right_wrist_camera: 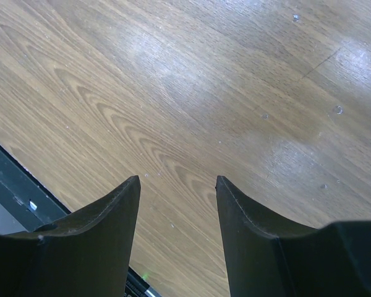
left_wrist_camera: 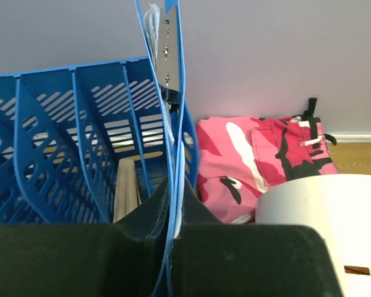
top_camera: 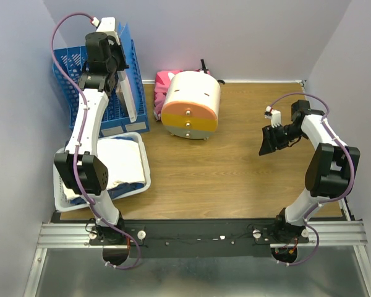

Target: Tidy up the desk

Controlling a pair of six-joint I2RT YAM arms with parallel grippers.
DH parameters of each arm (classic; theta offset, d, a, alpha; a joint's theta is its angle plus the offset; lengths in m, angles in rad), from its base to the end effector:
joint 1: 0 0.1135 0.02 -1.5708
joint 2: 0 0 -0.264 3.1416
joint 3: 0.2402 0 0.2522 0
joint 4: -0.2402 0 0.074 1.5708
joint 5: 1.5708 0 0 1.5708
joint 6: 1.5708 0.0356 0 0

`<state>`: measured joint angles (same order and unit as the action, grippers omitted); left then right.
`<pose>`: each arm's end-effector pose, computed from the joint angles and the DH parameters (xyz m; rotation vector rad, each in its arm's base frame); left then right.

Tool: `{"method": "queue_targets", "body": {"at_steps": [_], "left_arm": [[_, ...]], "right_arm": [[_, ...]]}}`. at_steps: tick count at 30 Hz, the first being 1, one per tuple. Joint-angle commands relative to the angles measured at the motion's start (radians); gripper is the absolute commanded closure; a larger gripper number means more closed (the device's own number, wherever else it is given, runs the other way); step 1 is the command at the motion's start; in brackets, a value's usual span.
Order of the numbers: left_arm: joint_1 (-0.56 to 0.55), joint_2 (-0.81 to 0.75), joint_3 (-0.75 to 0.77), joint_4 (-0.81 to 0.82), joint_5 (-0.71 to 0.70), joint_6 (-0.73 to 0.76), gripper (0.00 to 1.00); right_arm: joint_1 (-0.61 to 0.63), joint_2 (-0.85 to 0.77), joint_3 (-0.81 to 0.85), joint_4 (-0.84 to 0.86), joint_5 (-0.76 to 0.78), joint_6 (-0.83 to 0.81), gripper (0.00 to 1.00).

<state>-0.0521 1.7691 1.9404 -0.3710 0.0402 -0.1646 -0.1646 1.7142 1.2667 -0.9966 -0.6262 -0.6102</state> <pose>0.4099 -0.0228 0.4515 -0.0706 1.7729 -0.1924 0.3167 -0.0314 0.2209 -0.6494 2.6161 0.7432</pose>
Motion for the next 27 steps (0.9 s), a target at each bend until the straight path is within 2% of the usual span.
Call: {"method": "queue_targets", "body": {"at_steps": [1, 5, 14, 27], "left_arm": [[-0.002, -0.008, 0.034, -0.034, -0.002, 0.022, 1.00], [-0.006, -0.062, -0.006, 0.087, -0.020, 0.031, 1.00], [-0.032, -0.195, -0.282, 0.421, -0.123, 0.010, 1.00], [-0.091, -0.215, -0.402, 0.626, -0.255, 0.056, 1.00]], "right_arm": [[0.002, -0.013, 0.025, -0.005, -0.038, 0.004, 0.39], [0.002, -0.018, 0.022, 0.000, -0.043, 0.009, 0.39], [0.002, -0.028, 0.013, 0.004, -0.050, 0.013, 0.39], [0.002, -0.038, 0.000, 0.010, -0.050, 0.013, 0.39]]}}
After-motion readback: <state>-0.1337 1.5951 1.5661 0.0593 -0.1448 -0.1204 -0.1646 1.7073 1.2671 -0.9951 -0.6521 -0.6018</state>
